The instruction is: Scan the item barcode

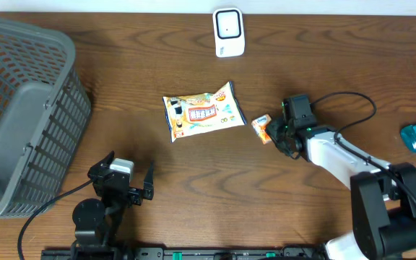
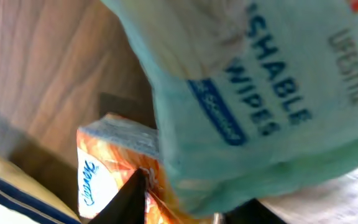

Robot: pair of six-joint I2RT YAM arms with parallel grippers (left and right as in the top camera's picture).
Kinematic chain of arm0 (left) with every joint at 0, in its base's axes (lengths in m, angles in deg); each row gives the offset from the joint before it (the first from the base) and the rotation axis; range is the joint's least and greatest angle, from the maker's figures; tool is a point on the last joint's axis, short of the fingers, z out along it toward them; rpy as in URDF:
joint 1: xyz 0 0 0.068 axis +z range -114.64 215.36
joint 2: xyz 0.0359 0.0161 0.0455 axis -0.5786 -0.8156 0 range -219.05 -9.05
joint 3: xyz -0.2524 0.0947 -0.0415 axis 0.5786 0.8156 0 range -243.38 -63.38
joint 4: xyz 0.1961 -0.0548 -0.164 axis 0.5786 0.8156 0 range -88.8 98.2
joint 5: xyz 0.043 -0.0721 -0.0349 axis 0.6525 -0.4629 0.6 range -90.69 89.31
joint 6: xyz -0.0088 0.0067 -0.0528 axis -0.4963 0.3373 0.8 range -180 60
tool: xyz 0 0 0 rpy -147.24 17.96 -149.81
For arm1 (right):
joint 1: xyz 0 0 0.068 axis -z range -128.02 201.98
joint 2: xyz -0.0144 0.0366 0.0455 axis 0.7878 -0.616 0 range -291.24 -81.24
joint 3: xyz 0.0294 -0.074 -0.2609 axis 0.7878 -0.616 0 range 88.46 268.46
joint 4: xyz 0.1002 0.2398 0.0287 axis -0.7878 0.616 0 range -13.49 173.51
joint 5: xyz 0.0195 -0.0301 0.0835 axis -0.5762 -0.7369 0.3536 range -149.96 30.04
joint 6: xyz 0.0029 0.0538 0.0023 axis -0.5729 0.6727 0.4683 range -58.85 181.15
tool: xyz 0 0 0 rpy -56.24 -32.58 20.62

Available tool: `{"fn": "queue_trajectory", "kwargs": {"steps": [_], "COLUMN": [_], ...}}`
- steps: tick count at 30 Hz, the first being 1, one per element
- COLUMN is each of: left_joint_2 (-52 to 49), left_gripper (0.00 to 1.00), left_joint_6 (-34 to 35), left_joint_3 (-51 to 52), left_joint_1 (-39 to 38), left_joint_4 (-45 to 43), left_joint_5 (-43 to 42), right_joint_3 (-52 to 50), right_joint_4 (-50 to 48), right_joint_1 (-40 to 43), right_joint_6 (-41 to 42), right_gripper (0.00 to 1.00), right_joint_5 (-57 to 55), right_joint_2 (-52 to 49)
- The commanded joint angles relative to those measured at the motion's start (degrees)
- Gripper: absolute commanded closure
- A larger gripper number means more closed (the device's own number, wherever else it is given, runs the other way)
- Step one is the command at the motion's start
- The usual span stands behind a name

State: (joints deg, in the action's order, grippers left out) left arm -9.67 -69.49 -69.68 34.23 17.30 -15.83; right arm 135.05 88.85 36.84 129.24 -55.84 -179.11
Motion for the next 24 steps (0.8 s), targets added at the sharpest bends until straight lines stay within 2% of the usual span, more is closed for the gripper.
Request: {"fn": "queue_trajectory", "kwargs": {"steps": [1, 2, 3, 7, 12, 16, 17, 18, 20, 24], "left_joint_2": [0.28, 0.28, 0.28, 0.28, 0.28, 0.28, 0.28, 0.28, 0.28, 0.28], "left_gripper": [0.02, 0.02, 0.02, 0.02, 0.02, 0.02, 0.02, 0.02, 0.02, 0.02], "left_joint_6": [-0.96, -0.96, -0.96, -0.96, -0.96, -0.96, -0.96, -0.96, -0.96, -0.96], "left_joint_3": [0.9, 0.9, 0.9, 0.9, 0.9, 0.9, 0.9, 0.9, 0.9, 0.9], "left_joint_1": [0.31, 0.31, 0.31, 0.31, 0.31, 0.31, 0.31, 0.31, 0.31, 0.31], "left_joint_4": [1.25, 1.25, 1.25, 1.25, 1.25, 1.25, 1.25, 1.25, 1.25, 1.25], "left_joint_5": [-0.74, -0.74, -0.74, -0.74, -0.74, -0.74, -0.74, -0.74, -0.74, -0.74], "right_joint_3": [-2.14, -2.14, -2.12, -1.92, -1.92, -1.92, -1.92, -1.92, -1.92, -1.92], "right_joint_4": [2.01, 2.25, 2.25, 2.21, 3.78, 9.66, 11.28, 13.18, 17.55, 30.1], "right_joint_1": [0.68, 0.68, 0.7, 1.7, 6.67, 11.78, 12.66, 13.35, 13.9, 13.42], "right_joint_6": [0.42, 0.39, 0.33, -0.28, -6.71, -7.45, -7.41, -7.34, -7.65, -7.98], "right_gripper": [0.87, 0.95, 0.99, 0.99, 0.99, 0.98, 0.94, 0.94, 0.98, 0.99], "right_joint_5": [-2.73, -2.67, -2.1, 6.91, 30.42, 52.04, 56.13, 60.04, 65.51, 70.18], "right_joint_2": [-4.48, -4.46, -4.31, -2.71, 2.8, 6.08, 6.43, 6.58, 6.58, 6.58]}}
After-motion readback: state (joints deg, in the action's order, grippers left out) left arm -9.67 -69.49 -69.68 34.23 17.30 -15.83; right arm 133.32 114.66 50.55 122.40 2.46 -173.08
